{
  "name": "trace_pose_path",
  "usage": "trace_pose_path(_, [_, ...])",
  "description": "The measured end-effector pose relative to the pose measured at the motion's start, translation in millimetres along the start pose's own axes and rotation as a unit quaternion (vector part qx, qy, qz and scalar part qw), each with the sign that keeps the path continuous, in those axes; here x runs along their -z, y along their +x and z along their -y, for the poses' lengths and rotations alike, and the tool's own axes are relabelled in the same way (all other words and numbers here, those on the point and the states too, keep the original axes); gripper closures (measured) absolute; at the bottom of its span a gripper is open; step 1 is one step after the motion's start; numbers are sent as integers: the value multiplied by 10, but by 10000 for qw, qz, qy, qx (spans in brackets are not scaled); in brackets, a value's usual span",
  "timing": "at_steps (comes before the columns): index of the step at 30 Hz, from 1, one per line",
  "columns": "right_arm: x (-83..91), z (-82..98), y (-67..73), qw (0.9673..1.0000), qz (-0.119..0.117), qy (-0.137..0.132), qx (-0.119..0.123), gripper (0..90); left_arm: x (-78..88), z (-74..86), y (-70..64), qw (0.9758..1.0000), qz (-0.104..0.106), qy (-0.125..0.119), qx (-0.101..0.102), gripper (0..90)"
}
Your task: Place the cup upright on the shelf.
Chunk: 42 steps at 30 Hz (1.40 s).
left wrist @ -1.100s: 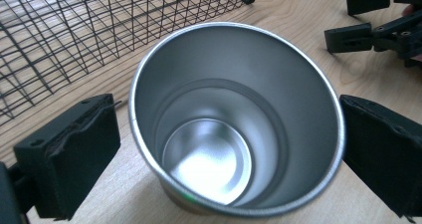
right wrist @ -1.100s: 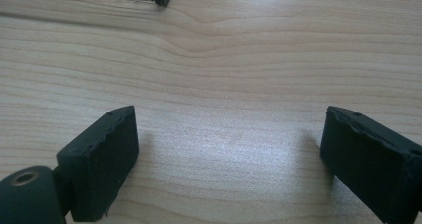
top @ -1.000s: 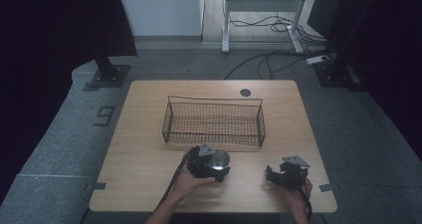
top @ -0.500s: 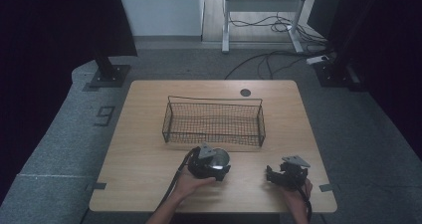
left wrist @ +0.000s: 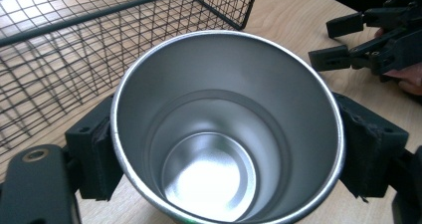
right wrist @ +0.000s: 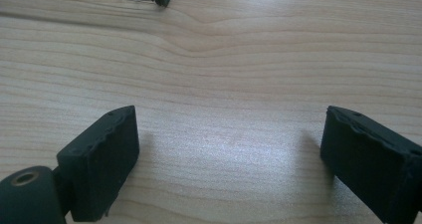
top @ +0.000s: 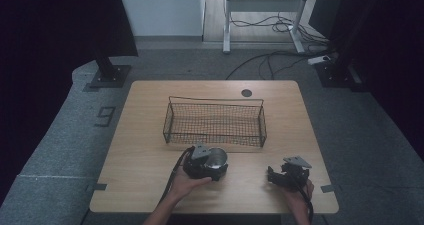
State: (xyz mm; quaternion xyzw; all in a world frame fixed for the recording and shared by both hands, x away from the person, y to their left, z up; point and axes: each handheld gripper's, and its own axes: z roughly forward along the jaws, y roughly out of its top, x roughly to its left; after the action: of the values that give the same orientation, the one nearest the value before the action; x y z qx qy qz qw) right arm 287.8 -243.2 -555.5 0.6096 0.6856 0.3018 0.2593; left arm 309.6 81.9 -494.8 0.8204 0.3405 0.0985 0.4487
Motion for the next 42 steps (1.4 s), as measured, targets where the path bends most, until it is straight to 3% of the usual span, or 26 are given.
trace_pose_path(20, [-2, -1, -1, 10000, -3, -1, 3, 82, 326, -80, 151, 9997, 4, -239, 103, 148])
trace_pose_path(42, [-5, -4, -2, 10000, -4, -2, 4, 83, 434, -185, 253, 9995, -42, -300, 131, 148])
